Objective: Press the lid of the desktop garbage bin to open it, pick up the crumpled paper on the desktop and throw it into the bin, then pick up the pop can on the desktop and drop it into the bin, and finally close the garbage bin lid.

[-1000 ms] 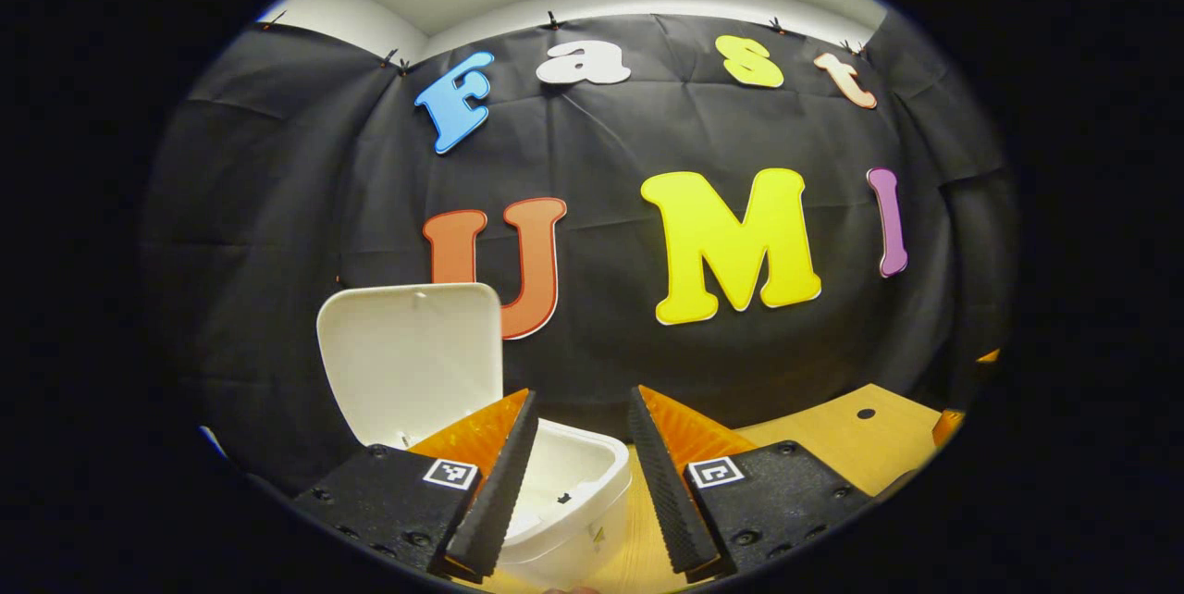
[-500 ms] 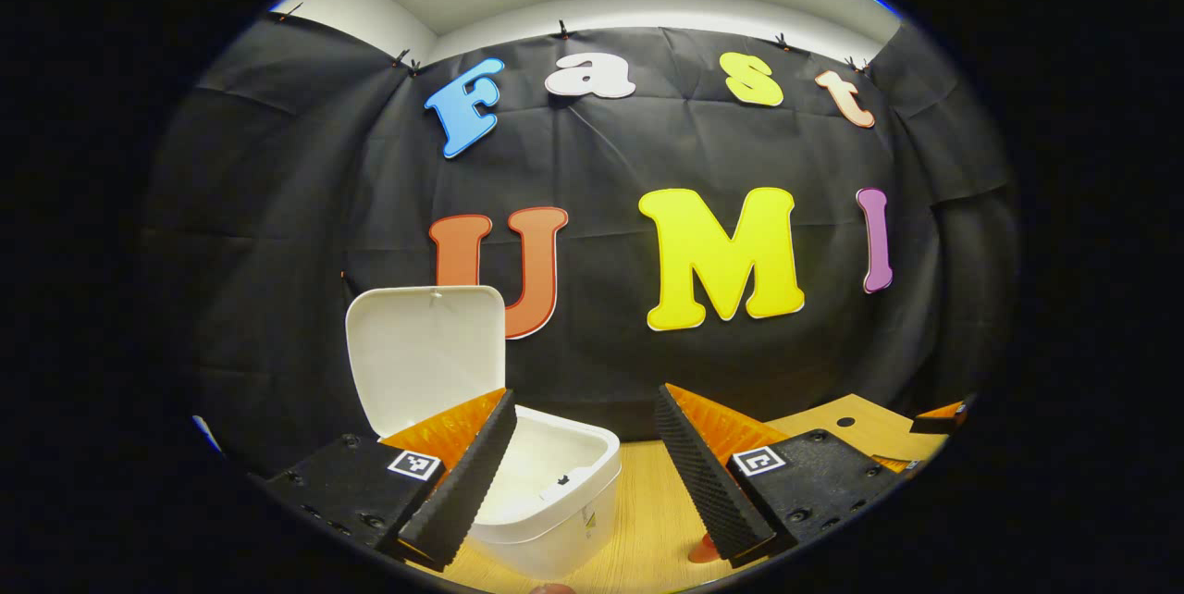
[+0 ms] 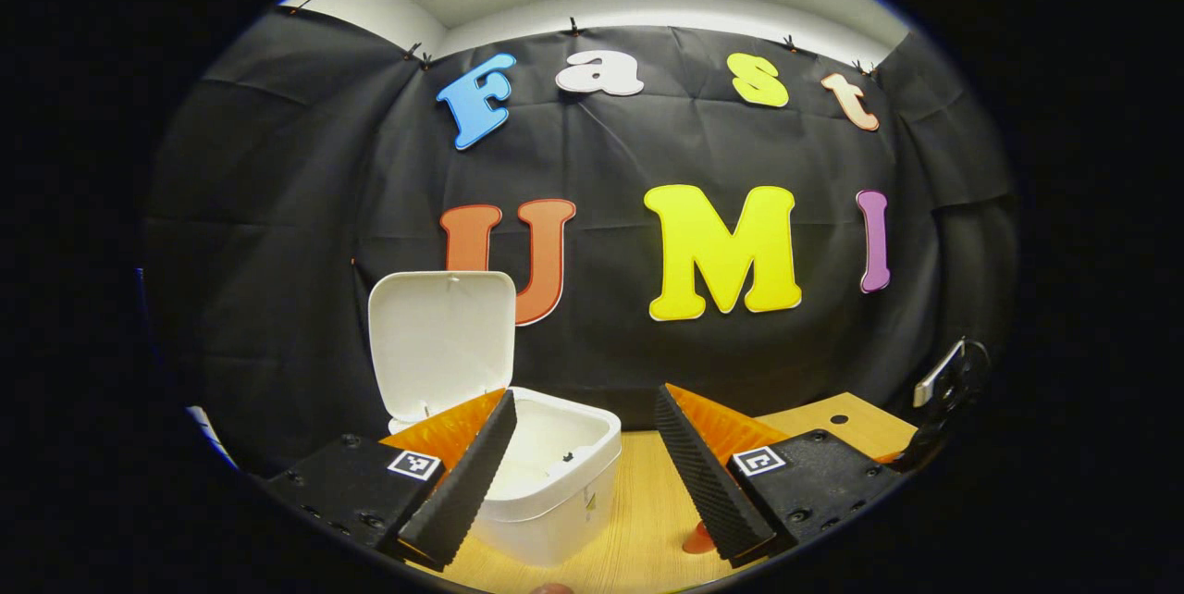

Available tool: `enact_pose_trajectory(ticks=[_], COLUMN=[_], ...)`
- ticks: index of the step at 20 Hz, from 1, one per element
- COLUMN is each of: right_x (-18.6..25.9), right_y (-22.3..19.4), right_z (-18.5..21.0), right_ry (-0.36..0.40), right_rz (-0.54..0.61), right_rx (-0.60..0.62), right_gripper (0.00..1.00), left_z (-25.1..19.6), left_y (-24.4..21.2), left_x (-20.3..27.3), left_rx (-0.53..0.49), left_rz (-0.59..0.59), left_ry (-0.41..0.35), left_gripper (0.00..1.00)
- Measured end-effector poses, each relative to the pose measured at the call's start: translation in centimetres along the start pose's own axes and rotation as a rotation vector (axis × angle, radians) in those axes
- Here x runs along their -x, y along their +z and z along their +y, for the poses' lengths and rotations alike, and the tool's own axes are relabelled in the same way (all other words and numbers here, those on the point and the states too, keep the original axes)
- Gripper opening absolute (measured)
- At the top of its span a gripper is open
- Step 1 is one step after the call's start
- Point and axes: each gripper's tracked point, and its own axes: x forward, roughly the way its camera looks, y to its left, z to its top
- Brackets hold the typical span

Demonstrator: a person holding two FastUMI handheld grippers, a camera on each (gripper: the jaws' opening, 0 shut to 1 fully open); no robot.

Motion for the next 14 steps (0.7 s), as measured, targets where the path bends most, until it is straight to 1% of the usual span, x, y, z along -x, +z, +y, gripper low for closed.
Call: enact_pose_trajectory(ticks=[2, 3, 4, 9, 10, 14], right_x=[-1.3, -1.9, -2.5, -5.1, -5.4, -6.5], right_y=[-1.7, -2.2, -2.8, -5.1, -5.5, -7.8], right_z=[-0.2, -0.3, -0.3, 0.1, -0.1, 0.2], right_ry=[0.002, 0.007, 0.009, 0.025, 0.019, 0.04], right_rz=[0.062, 0.079, 0.098, 0.195, 0.218, 0.321], right_rx=[0.005, 0.007, 0.009, -0.008, -0.006, -0.029], right_gripper=[0.96, 0.94, 0.96, 0.96, 0.96, 0.95], left_z=[0.1, 0.0, 0.1, 0.2, 0.2, 0.1], left_y=[0.0, 0.0, 0.0, -0.1, -0.2, -0.3], left_x=[-0.1, -0.1, -0.1, 0.0, 0.0, -0.1], left_rx=[-0.008, -0.008, -0.006, -0.001, -0.003, 0.004], left_rz=[0.0, 0.004, 0.005, 0.015, 0.018, 0.033], left_ry=[0.007, 0.007, 0.012, 0.019, 0.022, 0.023], left_gripper=[0.98, 0.98, 0.98, 0.99, 0.99, 0.99])
